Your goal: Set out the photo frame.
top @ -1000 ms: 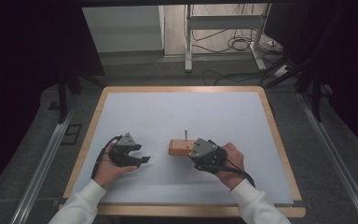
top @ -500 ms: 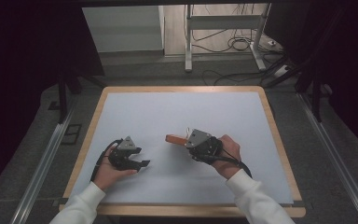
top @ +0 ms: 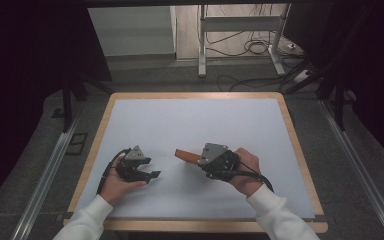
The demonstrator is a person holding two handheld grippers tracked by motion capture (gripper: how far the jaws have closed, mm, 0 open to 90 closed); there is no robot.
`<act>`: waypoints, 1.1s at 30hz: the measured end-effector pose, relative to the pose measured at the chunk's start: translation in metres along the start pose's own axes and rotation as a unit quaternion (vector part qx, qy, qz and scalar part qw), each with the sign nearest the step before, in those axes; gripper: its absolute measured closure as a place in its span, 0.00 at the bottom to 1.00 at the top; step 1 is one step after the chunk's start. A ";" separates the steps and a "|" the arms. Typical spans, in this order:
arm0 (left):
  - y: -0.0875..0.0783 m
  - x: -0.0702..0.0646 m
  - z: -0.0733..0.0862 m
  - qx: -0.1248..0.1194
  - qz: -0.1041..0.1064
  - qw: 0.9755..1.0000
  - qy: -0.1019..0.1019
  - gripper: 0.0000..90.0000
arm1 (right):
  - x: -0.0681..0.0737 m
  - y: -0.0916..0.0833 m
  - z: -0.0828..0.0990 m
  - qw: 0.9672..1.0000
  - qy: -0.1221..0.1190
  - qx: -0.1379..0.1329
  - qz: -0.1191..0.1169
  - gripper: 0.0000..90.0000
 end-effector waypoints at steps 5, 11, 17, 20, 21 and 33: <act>0.000 0.000 0.000 0.001 0.000 1.000 0.000 0.36 | -0.008 0.000 0.004 0.999 0.028 -0.014 0.013 0.73; 0.000 0.001 0.000 -0.003 -0.001 1.000 -0.004 0.35 | -0.021 0.003 0.005 0.998 0.048 -0.019 0.022 0.71; -0.001 0.001 -0.001 -0.005 -0.001 1.000 -0.005 0.35 | -0.031 0.005 0.008 0.997 0.066 -0.025 0.024 0.70; -0.001 0.001 -0.001 -0.005 -0.001 1.000 -0.005 0.35 | -0.034 0.006 0.008 0.997 0.066 -0.024 0.028 0.69; -0.001 0.001 -0.001 -0.005 -0.001 1.000 -0.005 0.35 | -0.035 0.007 0.009 0.997 0.068 -0.022 0.029 0.69; 0.001 0.002 0.000 0.002 -0.002 1.000 -0.005 0.34 | -0.056 0.015 0.016 0.995 0.089 -0.010 0.043 0.63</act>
Point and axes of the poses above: each handheld gripper's, and its own axes: y roughly forward along the jaws, z roughly out of its underside, x roughly to its left, the point moved 6 cm from there along y, roughly forward along the jaws, and after that the axes turned 15 degrees about -y, right-handed, at the moved point
